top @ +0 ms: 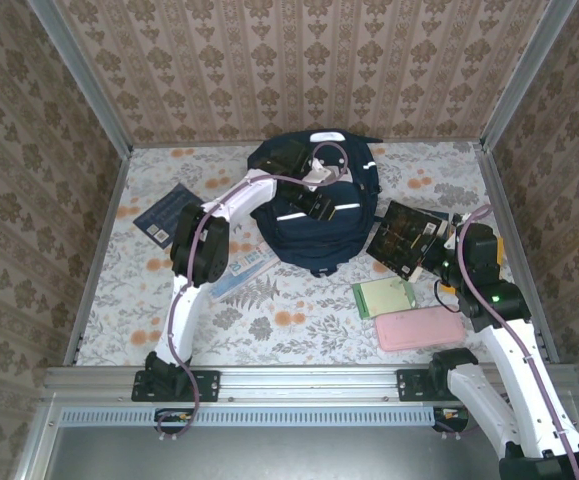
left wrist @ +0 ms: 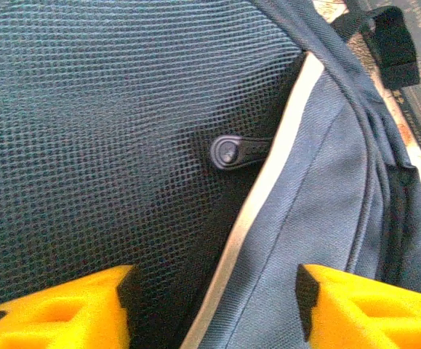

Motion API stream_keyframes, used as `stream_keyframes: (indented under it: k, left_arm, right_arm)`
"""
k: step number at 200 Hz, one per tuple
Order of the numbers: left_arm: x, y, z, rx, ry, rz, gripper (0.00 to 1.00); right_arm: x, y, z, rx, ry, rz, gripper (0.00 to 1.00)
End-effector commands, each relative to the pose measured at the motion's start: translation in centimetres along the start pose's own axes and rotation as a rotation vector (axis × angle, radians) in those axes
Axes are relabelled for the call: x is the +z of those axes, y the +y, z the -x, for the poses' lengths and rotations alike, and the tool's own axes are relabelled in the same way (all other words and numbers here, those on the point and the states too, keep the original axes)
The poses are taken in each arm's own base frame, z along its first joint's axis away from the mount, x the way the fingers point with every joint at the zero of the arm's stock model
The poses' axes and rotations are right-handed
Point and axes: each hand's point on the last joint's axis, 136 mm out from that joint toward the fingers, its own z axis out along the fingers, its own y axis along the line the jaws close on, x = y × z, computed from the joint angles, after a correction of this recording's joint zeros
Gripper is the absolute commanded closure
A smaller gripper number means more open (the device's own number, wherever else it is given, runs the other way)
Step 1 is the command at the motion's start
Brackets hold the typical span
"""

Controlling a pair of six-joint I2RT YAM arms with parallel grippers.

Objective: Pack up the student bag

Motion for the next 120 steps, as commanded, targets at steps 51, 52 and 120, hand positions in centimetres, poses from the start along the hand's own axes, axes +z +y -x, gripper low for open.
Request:
stream_keyframes:
  k: [51,52,120]
  left_arm:
    - [0.2,-1.6,-1.7,0.003,0.028,-0.118,0.68]
    - [0.2,-1.6,-1.7,0.004,0.029,-0.117,0.69]
    - [1.3,0.9,-1.0,0.047,0.036,0.015,0.89]
  right_arm:
    - [-0.3,2.0,1.8,-0.009,-0.07,0.084,1.0]
    - [-0.3,2.0,1.8,-0.009,-0.071,0.084,1.0]
    - [-0.3,2.0,1.7,-0.006,-0.069,0.089,1.0]
